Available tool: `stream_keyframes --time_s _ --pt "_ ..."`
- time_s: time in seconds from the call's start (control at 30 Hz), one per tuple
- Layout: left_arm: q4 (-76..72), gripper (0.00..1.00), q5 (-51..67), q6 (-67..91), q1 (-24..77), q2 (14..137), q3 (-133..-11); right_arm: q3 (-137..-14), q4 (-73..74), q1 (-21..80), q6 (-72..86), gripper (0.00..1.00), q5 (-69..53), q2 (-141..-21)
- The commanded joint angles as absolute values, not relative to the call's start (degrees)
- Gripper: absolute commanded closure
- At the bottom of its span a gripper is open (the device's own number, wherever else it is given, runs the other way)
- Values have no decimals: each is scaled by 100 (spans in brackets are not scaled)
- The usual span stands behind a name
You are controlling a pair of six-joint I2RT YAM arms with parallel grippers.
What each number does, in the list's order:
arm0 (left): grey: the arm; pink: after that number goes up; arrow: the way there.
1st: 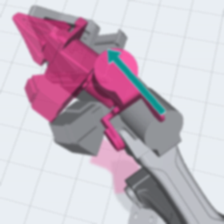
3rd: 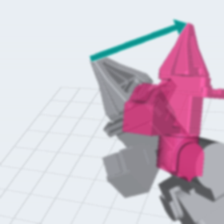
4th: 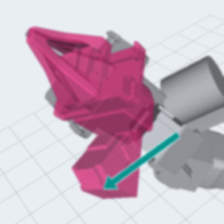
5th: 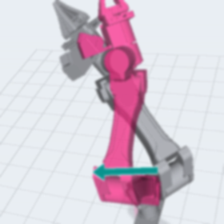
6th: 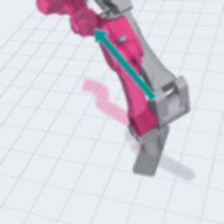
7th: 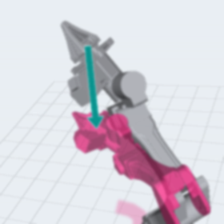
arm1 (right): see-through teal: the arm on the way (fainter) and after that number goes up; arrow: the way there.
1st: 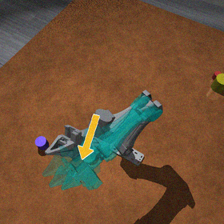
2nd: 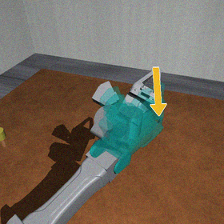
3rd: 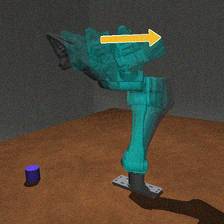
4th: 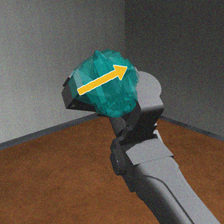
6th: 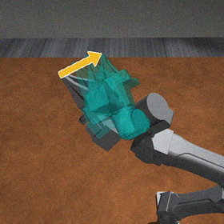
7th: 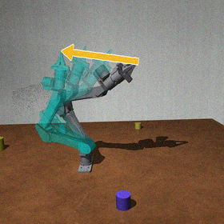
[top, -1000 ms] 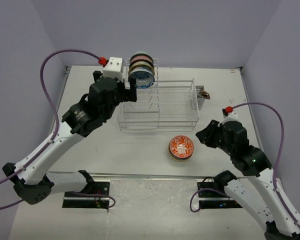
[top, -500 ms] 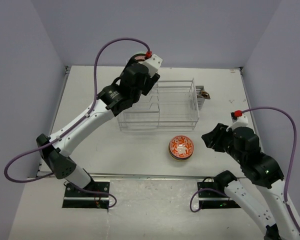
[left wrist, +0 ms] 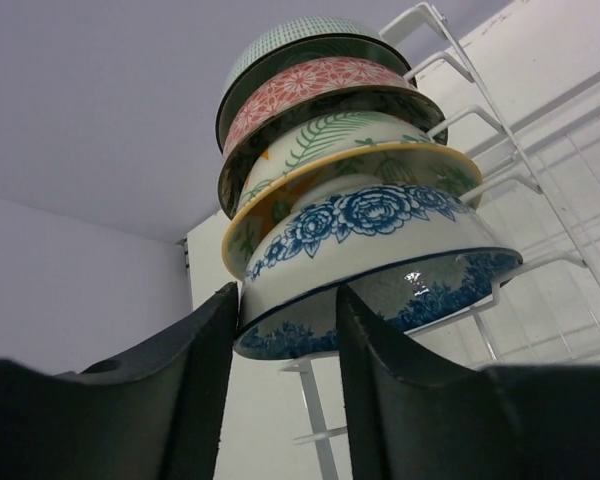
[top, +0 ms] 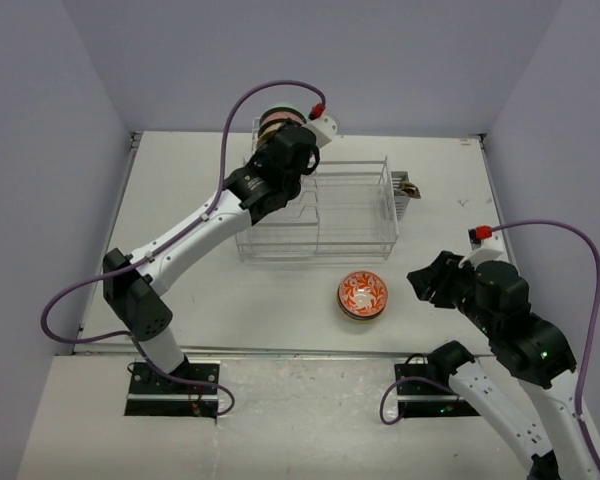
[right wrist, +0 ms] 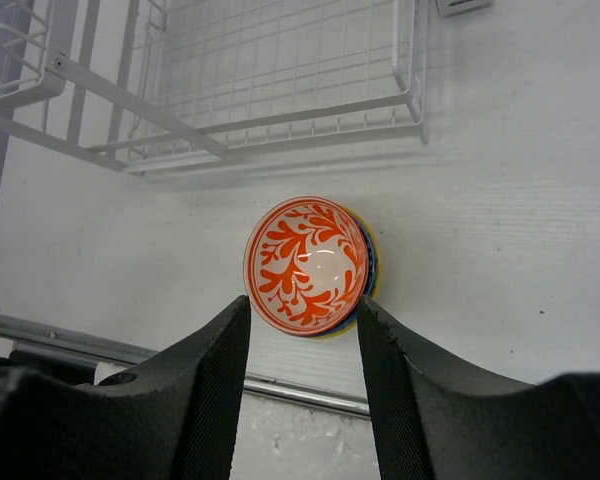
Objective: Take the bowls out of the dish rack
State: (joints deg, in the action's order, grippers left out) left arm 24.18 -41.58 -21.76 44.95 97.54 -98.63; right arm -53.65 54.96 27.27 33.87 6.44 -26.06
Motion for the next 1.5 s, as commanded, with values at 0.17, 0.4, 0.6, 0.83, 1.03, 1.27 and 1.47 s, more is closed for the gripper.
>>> stream_keyframes --time_s 0.17,0.4,0.6,0.83,1.03,1.27,1.47 --pt "1837 70 -4289 -2627 4483 9853 -10090 -5502 5476 2716 3217 52 554 -2593" --pt "1398 81 -4359 -2900 4482 9923 -9941 -5467 5441 2725 3182 52 483 -2584" --pt "854 87 -4403 -3041 4474 9896 -9607 -5449 5432 2716 3138 52 448 -2549" --pt "502 100 -4500 -2953 4474 9818 -9343 -5458 5432 2725 3103 52 448 -2540" --pt "300 100 -4439 -2725 4474 9502 -9071 -5458 5432 2725 3094 51 440 -2540" --pt "-386 100 -4474 -2145 4474 8782 -8552 -5475 5405 2725 3102 51 457 -2514" --pt "-633 100 -4430 -1671 4439 8385 -8235 -5537 5396 2725 3103 51 483 -2531"
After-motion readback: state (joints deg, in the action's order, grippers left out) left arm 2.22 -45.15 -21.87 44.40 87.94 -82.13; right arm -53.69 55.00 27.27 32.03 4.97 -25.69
